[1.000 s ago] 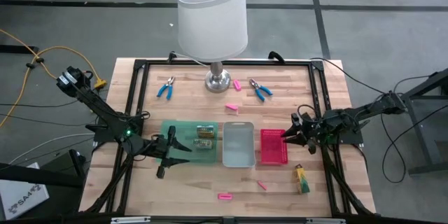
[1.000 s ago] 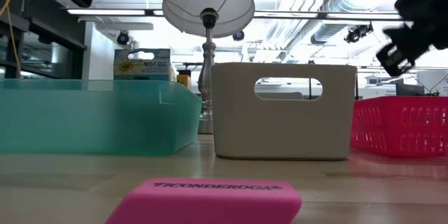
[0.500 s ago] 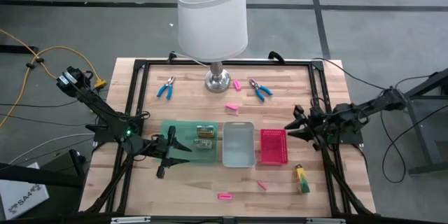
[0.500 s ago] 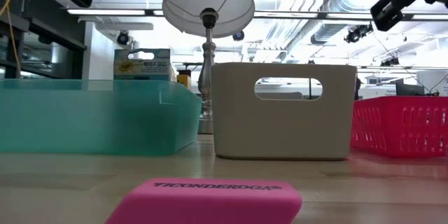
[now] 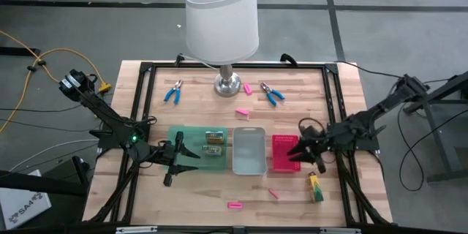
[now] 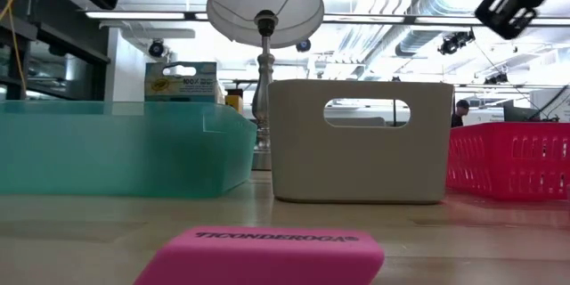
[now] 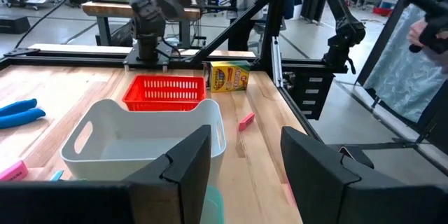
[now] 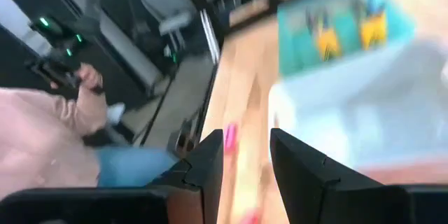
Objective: Pick & Place School Supplies
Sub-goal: Put the yellow box of crayons into the green bin
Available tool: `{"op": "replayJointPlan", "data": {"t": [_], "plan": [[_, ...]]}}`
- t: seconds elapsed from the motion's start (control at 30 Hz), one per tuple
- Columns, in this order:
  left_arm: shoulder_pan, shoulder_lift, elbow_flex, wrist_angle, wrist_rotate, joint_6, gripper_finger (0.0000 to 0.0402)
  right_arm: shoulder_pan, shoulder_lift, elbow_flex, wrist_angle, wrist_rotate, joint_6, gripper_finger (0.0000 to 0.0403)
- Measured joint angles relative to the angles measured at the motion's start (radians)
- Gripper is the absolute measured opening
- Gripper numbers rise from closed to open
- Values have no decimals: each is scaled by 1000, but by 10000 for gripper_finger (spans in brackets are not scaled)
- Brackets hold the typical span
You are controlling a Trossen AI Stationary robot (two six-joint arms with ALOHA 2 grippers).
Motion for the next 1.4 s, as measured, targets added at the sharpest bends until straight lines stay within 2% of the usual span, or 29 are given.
{"op": "replayJointPlan", "data": {"t": [0.2, 0.37, 0.7, 0.87, 1.07, 1.4], "plan": [[0, 0, 0, 0, 0, 0, 169, 86, 128, 115, -175, -10, 275, 111], [0, 0, 0, 0, 0, 0, 169, 130, 192, 177, -254, -75, 529, 111], [0, 0, 0, 0, 0, 7, 169, 143, 209, 234, -349, -193, 867, 111], [1, 0, 0, 0, 0, 8, 169, 149, 209, 234, -515, -293, 1043, 111], [5, 0, 0, 0, 0, 41, 169, 150, 209, 233, -647, -378, 1156, 111], [5, 0, 0, 0, 0, 42, 169, 144, 209, 277, -662, -387, 1194, 111]]}}
